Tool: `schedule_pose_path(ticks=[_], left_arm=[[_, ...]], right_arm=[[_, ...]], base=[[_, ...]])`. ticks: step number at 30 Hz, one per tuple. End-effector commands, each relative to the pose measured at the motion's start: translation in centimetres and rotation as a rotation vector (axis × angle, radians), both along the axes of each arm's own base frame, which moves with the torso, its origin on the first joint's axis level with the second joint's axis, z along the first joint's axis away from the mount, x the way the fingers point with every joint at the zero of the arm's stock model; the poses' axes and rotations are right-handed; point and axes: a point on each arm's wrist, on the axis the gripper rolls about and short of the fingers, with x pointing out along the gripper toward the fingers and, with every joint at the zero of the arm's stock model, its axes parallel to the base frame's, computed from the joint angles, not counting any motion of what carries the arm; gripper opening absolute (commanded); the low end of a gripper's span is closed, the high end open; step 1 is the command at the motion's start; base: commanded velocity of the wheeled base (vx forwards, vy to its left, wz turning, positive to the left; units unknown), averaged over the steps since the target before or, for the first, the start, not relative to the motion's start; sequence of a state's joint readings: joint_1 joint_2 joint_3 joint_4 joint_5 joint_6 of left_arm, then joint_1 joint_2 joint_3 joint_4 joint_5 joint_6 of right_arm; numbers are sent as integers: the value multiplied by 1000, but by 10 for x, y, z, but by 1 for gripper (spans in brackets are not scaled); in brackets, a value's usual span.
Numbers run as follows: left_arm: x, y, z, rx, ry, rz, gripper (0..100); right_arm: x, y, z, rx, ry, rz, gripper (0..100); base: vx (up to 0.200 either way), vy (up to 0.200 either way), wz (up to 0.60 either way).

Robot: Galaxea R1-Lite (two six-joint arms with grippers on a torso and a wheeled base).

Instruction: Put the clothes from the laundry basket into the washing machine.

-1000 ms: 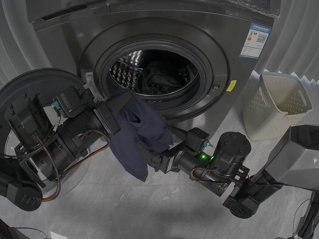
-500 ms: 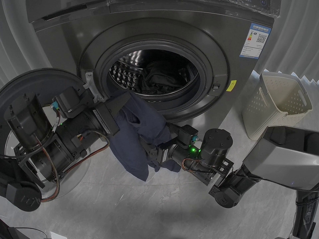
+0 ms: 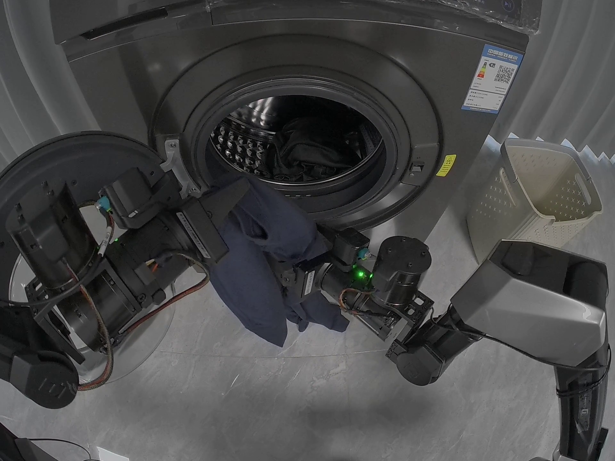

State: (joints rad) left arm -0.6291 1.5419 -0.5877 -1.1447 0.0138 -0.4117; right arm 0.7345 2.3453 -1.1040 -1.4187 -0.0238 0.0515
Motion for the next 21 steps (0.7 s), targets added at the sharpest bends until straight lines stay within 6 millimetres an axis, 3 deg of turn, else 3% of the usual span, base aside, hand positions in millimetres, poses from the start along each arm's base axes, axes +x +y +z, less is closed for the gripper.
schedule_pose_path(ticks=[1,2,5,11,21], left_arm=[[0,0,1,-2,-2,0,0],[0,0,1,-5,-3,0,0],[1,0,2,-8,-6,3,0],[1,0,3,-8,-7,3,0],[1,0,2,-6,-3,4,0]], right_arm=[[0,-3,9,16,-17,-5,100],[-2,-11,24,31,-34,-17,100],[-7,-29,36,34,-38,-42,100],[-9,-69,44,13,-21,-114,100],[-16,-86,51,16,-29,-130,100]], base=[[0,0,0],[0,0,0],[0,0,0],[0,0,0],[0,0,0]])
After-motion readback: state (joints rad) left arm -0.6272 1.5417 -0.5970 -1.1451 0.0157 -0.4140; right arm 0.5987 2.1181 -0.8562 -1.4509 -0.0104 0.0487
